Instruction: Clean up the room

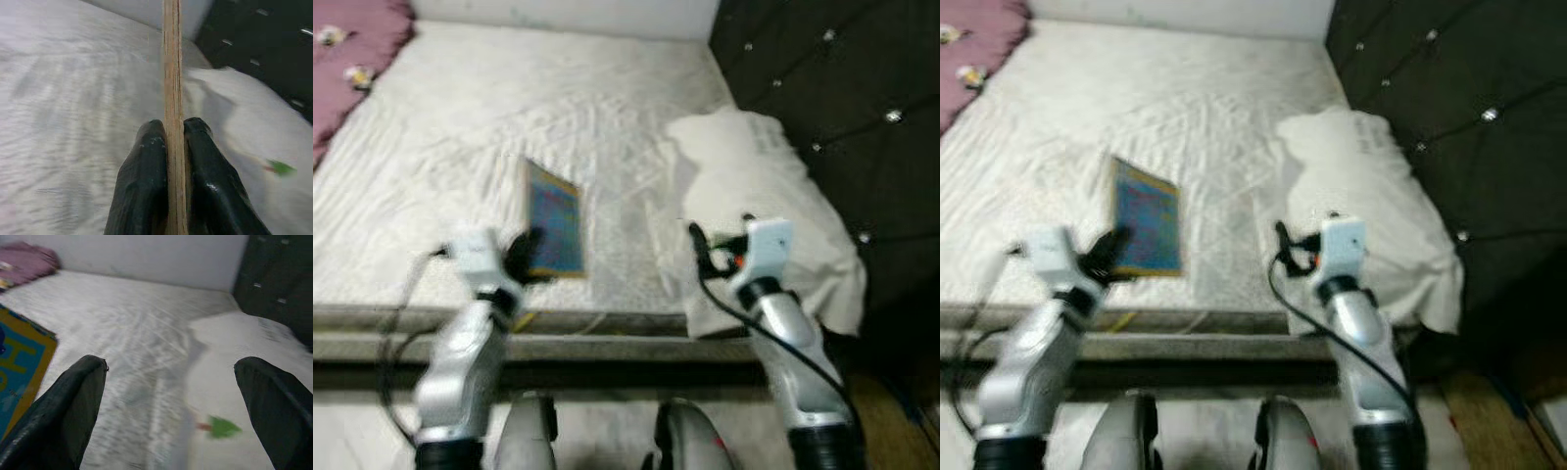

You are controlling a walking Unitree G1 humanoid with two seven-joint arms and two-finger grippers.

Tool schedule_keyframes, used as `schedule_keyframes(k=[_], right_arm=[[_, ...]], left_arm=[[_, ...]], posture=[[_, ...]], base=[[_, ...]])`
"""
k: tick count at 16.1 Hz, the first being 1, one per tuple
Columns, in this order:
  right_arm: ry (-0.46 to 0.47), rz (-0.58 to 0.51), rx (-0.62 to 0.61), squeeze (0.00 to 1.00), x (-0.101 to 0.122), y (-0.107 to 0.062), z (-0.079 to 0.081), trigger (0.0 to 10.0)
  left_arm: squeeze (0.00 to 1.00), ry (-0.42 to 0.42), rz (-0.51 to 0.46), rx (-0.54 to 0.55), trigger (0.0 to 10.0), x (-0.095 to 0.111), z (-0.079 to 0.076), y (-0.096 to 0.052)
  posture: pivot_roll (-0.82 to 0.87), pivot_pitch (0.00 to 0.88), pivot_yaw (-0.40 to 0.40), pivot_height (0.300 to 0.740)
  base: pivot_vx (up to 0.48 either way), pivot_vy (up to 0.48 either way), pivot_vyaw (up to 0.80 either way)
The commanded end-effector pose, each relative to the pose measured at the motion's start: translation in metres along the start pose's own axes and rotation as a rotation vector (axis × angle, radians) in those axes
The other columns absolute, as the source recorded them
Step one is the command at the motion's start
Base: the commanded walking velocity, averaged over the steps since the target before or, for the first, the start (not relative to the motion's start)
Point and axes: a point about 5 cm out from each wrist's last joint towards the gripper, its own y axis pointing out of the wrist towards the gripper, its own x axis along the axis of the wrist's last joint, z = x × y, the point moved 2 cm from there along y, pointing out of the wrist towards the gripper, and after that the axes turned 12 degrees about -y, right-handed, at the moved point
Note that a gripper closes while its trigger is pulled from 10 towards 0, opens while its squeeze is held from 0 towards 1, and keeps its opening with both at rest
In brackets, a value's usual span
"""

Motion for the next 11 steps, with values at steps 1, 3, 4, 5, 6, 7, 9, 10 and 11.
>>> schedule_keyframes(k=[1,3,4,5,6,7,9,10,11], right_arm=[[0.007,-0.006,0.002,0.00,0.0023,0.0005,0.0012,10.0],[0.007,-0.004,0.001,0.00,0.0020,0.0005,0.0011,10.0],[0.006,-0.003,0.001,0.00,0.0018,0.0004,0.0011,10.0],[0.005,-0.002,0.001,0.00,0.0017,-0.0002,0.0011,10.0],[0.005,-0.002,0.000,0.00,0.0016,-0.0006,0.0010,10.0],[0.005,-0.002,-0.001,0.00,0.0015,-0.0007,0.0010,10.0],[0.003,-0.001,0.000,0.00,0.0013,-0.0007,0.0008,10.0],[0.003,-0.002,0.001,0.00,0.0015,-0.0006,0.0009,10.0],[0.003,-0.002,0.001,0.00,0.0016,-0.0005,0.0009,10.0]], left_arm=[[0.00,0.015,-0.040,-0.001,10.0,0.0115,0.0010,-0.0001],[0.00,-0.003,-0.037,0.000,10.0,0.0118,0.0015,0.0013],[0.00,-0.007,-0.039,-0.006,10.0,0.0120,0.0010,0.0016],[0.00,-0.004,-0.044,-0.009,10.0,0.0129,0.0009,0.0014],[0.00,-0.014,-0.048,-0.009,10.0,0.0139,0.0012,0.0019],[0.00,-0.015,-0.049,-0.010,10.0,0.0144,0.0009,0.0022],[0.00,-0.013,-0.044,-0.008,10.0,0.0135,0.0011,0.0021],[0.00,-0.016,-0.042,0.000,10.0,0.0130,0.0019,0.0018],[0.00,-0.020,-0.040,-0.009,10.0,0.0126,0.0009,0.0013]], posture=[[-0.04,0.090,-0.087,0.656],[-0.04,0.090,-0.087,0.656],[-0.04,0.090,-0.087,0.656],[-0.05,0.092,-0.084,0.656],[-0.05,0.092,-0.084,0.656],[-0.05,0.092,-0.084,0.656],[-0.05,0.091,-0.084,0.656],[-0.05,0.091,-0.084,0.656],[-0.05,0.091,-0.085,0.656]], base=[[0.000,0.000,0.00],[0.000,0.000,0.00],[0.000,0.000,0.00],[0.292,0.000,0.00],[0.379,0.000,0.00],[0.398,0.000,0.00],[0.401,0.000,0.00],[0.382,0.000,0.00],[0.360,0.000,0.00]])
